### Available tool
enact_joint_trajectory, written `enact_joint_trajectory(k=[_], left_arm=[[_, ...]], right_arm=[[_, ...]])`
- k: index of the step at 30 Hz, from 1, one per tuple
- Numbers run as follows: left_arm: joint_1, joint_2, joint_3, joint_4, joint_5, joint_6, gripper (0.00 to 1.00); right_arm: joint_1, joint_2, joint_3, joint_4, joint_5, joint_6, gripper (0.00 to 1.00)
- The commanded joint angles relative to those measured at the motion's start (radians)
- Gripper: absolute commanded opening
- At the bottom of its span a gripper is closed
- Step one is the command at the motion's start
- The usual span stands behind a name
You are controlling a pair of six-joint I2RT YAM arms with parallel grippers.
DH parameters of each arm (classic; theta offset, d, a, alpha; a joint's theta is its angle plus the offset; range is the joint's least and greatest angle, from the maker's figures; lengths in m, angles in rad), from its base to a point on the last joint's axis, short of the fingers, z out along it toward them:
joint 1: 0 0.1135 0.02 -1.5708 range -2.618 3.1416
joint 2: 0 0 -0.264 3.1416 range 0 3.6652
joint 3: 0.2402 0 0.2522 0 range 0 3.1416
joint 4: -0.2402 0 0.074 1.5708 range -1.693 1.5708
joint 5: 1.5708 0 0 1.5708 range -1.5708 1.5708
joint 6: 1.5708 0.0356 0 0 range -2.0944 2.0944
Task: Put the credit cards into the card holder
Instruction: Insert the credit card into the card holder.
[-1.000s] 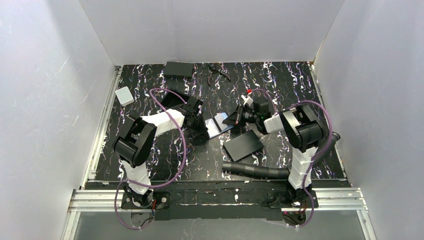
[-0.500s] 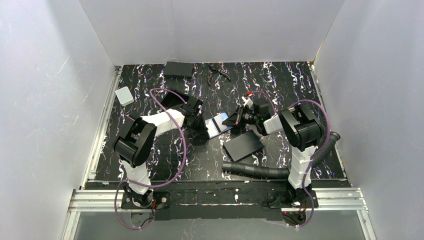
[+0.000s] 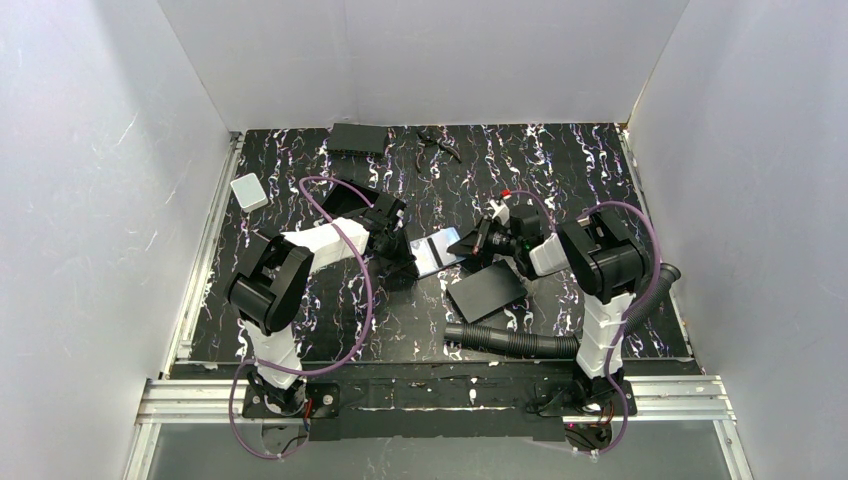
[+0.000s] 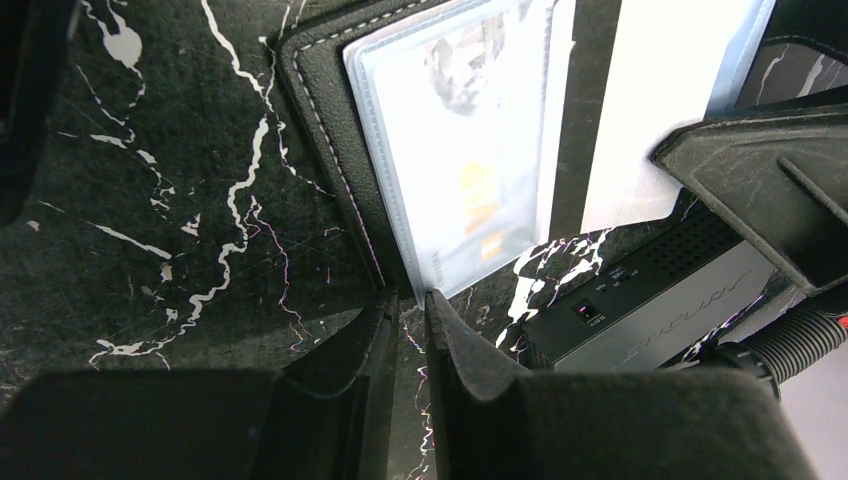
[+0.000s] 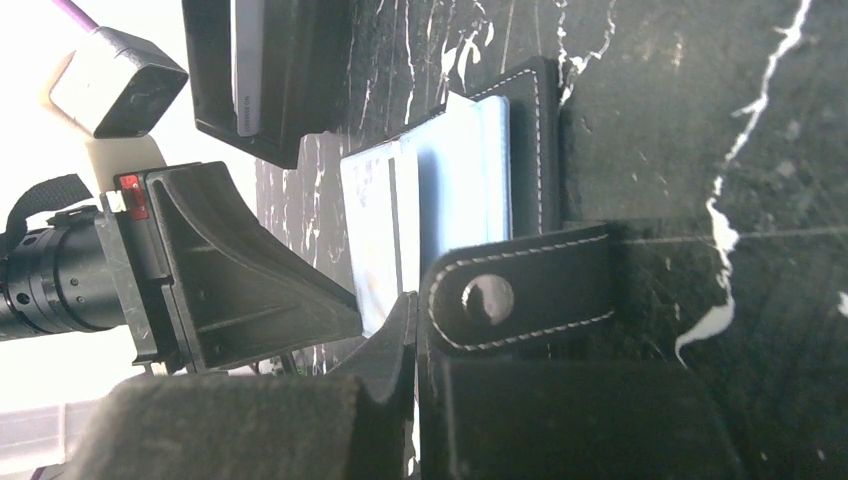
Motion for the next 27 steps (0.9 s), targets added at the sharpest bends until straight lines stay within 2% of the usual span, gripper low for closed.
enact_joint_trajectory(k=[1,4,11,21,27], left_arm=[[-0.007,0.047,-0.01,-0.018,-0.055,0.011,0.15],[-0.007,0.049,-0.009,-0.015,-0.051,0.011,0.15],[-0.006,0.054,-0.01,-0.009,-0.046,0.007,0.15],[-0.007,0.051,-0.01,-0.013,-0.049,0.013,0.15],[-0.007,0.05,-0.009,-0.016,-0.048,0.017,0.15]], right_arm=[[0.008,-0.041,-0.042,0.02,0.044,0.008,0.01],[0.009,-0.063,-0.076,0.089,0.065,0.03,0.01],[0.016,-0.083,-0.086,0.046,0.091,0.011,0.01],[0.02,-0.005,0.009,0.024,-0.016,-0.011,0.01],[0.02,0.026,0.082,-0.056,-0.058,-0.043,0.01]])
